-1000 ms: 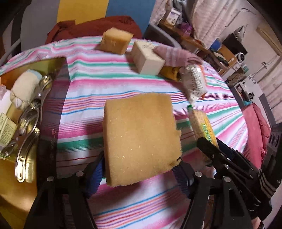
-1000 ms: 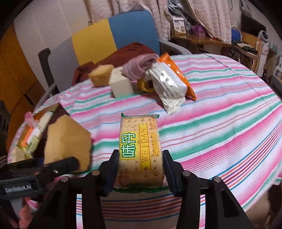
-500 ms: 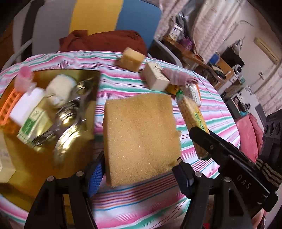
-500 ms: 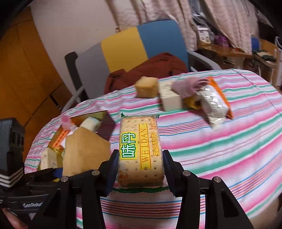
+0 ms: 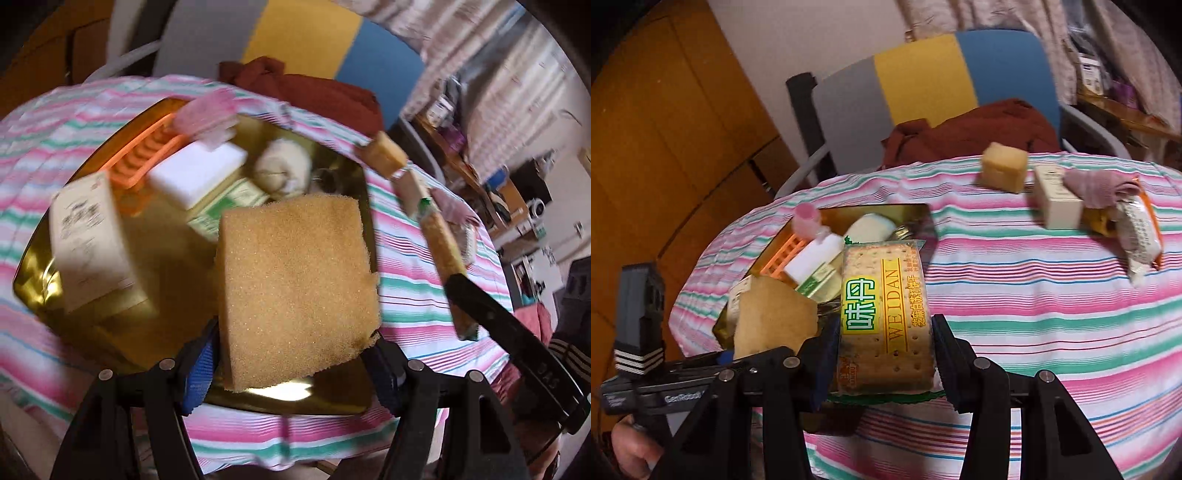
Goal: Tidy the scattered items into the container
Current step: 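Carry the yellow sponge and cracker pack toward the gold tray, then lower the sponge and crackers into the gold tray and open both tools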
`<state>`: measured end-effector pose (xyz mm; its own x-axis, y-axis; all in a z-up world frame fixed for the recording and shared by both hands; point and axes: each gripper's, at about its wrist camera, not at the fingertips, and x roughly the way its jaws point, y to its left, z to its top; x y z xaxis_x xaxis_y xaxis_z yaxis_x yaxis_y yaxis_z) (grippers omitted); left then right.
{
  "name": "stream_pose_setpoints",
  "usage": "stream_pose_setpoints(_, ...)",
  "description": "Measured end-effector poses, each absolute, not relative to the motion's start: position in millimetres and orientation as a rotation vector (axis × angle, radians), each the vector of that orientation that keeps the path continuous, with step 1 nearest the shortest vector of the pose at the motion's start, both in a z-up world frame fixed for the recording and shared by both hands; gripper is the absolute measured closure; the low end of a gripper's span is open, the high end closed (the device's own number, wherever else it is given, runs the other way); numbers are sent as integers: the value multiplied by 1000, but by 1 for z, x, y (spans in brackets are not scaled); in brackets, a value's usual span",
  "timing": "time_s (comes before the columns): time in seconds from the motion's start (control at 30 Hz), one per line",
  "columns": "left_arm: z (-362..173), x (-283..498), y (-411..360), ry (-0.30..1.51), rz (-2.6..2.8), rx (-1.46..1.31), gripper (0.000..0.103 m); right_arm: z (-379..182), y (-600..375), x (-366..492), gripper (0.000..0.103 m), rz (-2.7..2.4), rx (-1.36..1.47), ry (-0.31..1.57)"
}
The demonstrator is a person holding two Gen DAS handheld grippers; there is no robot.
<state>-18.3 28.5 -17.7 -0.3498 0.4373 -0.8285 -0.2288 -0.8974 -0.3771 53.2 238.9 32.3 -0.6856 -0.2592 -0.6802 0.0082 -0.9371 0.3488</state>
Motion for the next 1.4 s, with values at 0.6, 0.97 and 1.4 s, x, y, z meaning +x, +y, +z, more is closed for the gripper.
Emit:
stream_pose_setpoints(0.6,-36,-45,-13,-240,2409,-1559,27,11,170,22,49,-2506,1248,-438)
stream_pose_setpoints(0.97,-25,-36,-16,-229,2401,-1548,25,7,183,29,42,-2523,1264,-494)
stream_pose_setpoints(1.4,-12,-39,-36,-235,2487,-1579,21,6,184,31,41,-2503,1249,-511)
